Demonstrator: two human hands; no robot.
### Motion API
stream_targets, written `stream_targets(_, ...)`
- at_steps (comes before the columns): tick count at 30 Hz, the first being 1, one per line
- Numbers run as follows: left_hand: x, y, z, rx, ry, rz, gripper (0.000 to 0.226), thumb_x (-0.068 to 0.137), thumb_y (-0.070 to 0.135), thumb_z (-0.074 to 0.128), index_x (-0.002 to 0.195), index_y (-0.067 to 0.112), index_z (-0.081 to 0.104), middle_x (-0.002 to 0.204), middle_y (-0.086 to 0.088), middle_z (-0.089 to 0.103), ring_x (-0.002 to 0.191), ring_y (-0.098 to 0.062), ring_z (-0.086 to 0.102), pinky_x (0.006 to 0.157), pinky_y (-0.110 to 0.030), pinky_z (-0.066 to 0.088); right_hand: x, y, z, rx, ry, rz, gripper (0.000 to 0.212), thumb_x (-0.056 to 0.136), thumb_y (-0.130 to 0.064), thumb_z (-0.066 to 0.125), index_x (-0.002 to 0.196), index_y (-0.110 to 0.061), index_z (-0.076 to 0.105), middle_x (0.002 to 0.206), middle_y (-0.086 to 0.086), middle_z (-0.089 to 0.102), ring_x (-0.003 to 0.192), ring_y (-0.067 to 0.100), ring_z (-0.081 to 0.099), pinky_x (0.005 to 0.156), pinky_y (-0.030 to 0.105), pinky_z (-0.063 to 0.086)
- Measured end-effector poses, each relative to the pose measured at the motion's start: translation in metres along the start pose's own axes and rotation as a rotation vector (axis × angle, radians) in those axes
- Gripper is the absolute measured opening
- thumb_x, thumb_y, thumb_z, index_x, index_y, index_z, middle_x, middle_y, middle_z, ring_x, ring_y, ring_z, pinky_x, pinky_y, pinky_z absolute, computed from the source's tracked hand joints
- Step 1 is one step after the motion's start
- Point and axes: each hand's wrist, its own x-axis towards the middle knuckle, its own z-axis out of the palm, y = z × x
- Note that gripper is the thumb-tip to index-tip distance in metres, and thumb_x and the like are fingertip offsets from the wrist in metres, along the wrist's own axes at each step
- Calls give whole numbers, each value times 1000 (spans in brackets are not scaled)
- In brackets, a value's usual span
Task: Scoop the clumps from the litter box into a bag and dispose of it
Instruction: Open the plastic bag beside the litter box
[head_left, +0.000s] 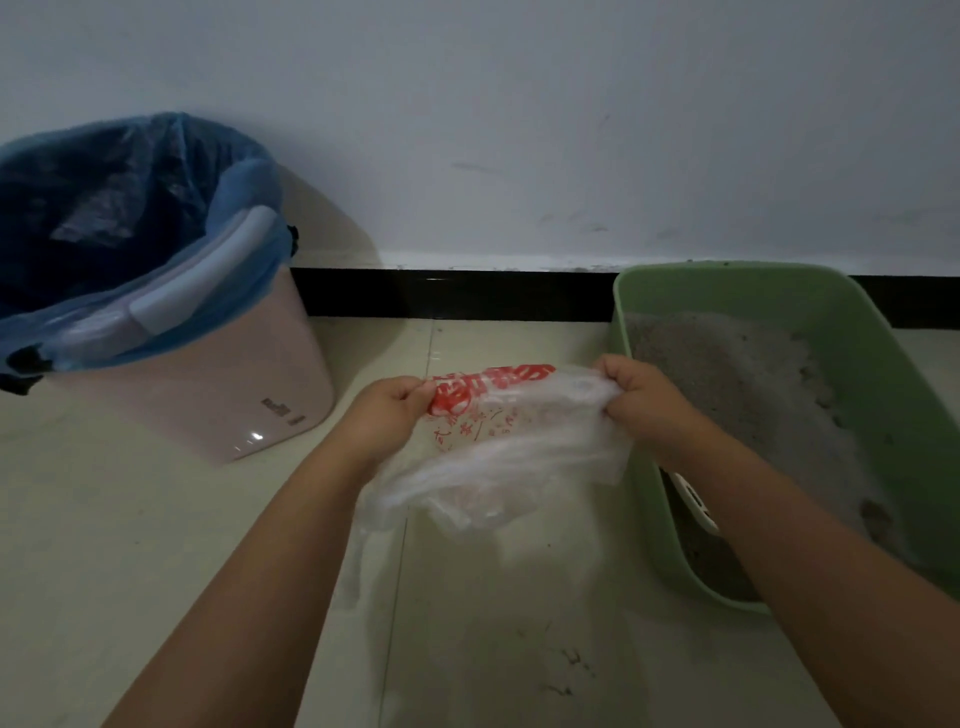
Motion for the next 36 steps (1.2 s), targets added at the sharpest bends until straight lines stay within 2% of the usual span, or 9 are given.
stream_targets(2,2,3,1,-36,96,-64,39,100,28,37,80,8,63,92,-18,66,84,-27,58,76,-32,42,-5,-6,3,-128,-224,51,13,67,-8,50,71,-18,42,76,3,46,73,20,47,64,29,38)
stream_targets(7,-1,14,6,146,212,21,51,100,31,35,77,-6,63,71,-19,56,67,-26,50,67,-35,41,-10,-11,10,-123,-459,223,66,71,-55,67,119,-13,51,118,5,54,110,22,55,96,33,43)
stream_targets(10,-6,14,8,221,196,146,47,97,35,43,64,2,54,63,-11,50,60,-23,45,58,-30,36,-3,-10,15,-416,-270,56,37,96,-39,42,87,-8,60,84,7,57,76,19,55,67,22,39)
stream_targets(12,-10,8,11,311,118,201,30,85,40,61,85,10,58,82,-5,58,76,-23,55,69,-34,47,0,-11,12,-342,-146,31,42,100,-30,36,62,-13,44,64,4,43,56,13,39,51,19,31)
stream_targets(15,-13,-20,17,522,32,66,74,75,33,74,137,22,34,127,-3,53,114,-24,53,95,-45,44,1,-4,8,-199,-12,17,42,100,-24,34,68,-1,49,69,20,47,63,18,43,59,27,38)
stream_targets(22,-19,-66,27,809,-124,-133,70,81,20,59,141,30,25,129,-8,43,119,-30,46,97,-42,42,3,14,5,162,396,157,42,100,-24,34,87,8,57,94,35,58,76,26,52,76,38,49)
stream_targets(26,-17,-58,29,693,19,47,39,90,24,54,128,16,49,125,-11,50,112,-29,51,90,-34,42,-2,15,13,-148,212,103,46,101,-24,31,61,-6,45,61,11,44,56,21,40,53,25,31)
stream_targets(33,-7,-47,47,254,247,-196,31,99,13,31,102,-9,53,110,-26,59,103,-37,55,84,-37,42,-5,25,41,-620,129,100,47,87,-14,58,130,-4,41,125,15,49,115,29,48,88,31,41)
stream_targets(36,-5,-55,53,118,338,-231,32,99,15,31,100,-8,53,106,-26,60,100,-38,57,84,-40,45,-15,33,54,-870,189,-279,46,69,6,68,113,-2,57,113,17,57,103,31,56,84,34,48)
